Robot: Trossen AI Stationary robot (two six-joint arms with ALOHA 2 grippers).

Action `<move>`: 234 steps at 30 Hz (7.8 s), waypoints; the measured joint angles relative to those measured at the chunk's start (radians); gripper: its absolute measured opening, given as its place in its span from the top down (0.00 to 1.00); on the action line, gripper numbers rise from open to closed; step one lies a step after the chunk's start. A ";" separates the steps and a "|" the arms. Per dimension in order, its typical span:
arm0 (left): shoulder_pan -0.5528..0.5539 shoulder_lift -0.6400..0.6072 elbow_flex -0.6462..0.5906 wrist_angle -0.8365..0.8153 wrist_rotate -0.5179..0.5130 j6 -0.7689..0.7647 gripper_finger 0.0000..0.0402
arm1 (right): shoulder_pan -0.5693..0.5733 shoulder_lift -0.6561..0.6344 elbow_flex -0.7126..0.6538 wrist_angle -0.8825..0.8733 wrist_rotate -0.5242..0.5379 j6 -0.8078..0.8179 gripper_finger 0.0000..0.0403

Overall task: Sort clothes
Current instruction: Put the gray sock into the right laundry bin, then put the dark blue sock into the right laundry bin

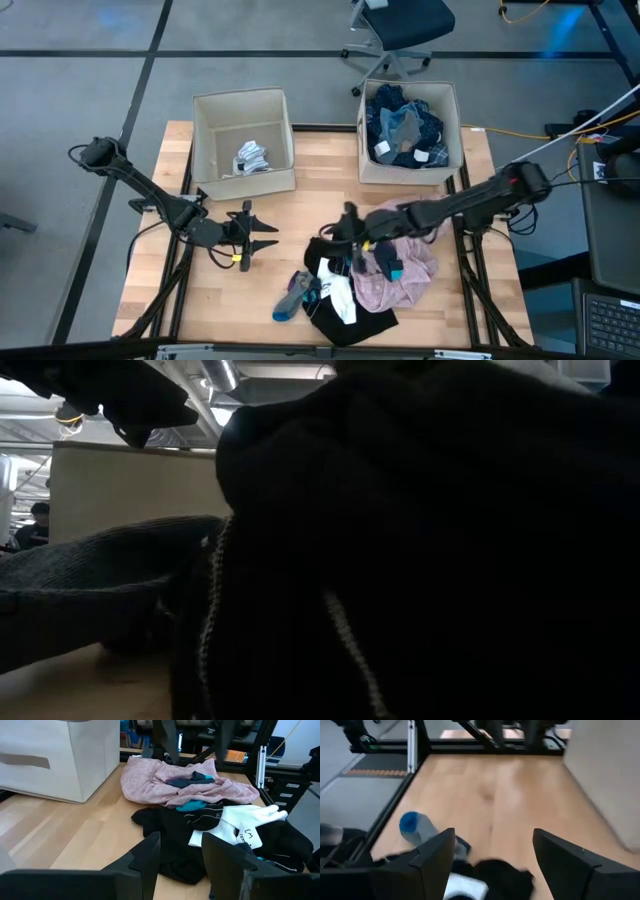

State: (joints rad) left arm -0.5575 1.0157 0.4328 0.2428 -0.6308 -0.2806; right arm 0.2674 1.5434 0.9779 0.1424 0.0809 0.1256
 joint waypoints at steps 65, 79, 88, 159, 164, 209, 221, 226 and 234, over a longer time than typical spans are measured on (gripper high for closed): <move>0.002 0.000 0.000 -0.022 -0.001 -0.008 0.66 | -0.020 -0.159 0.385 -0.749 0.601 -0.212 0.94; 0.002 0.000 0.000 -0.022 -0.002 -0.010 0.66 | -0.394 -0.392 0.385 -0.912 0.837 -0.201 0.93; 0.002 0.000 0.000 -0.023 -0.002 -0.020 0.66 | -0.665 -0.344 0.384 -0.961 0.579 -0.090 0.92; 0.008 0.000 0.000 -0.024 -0.002 -0.053 0.66 | 0.061 0.449 0.199 0.045 -0.276 0.008 0.34; 0.008 0.000 0.000 -0.026 -0.002 -0.053 0.66 | 0.061 0.456 0.199 0.025 -0.276 0.002 0.49; 0.008 0.000 0.000 -0.031 -0.002 -0.050 0.66 | -0.225 -0.480 0.222 -0.612 0.820 -0.295 0.95; 0.009 0.000 0.000 -0.030 -0.002 -0.055 0.66 | -0.695 -0.543 0.222 -0.866 0.873 -0.190 0.95; 0.009 0.000 0.000 -0.029 -0.002 -0.056 0.66 | -0.825 -0.526 0.222 -0.906 0.755 -0.151 0.95; 0.008 0.000 0.000 -0.029 -0.002 -0.055 0.66 | -0.892 -0.517 0.221 -0.950 0.666 -0.130 0.85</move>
State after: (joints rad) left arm -0.5490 1.0161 0.4332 0.2134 -0.6323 -0.3351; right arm -0.6250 1.0260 1.1992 -0.8079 0.7472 -0.0040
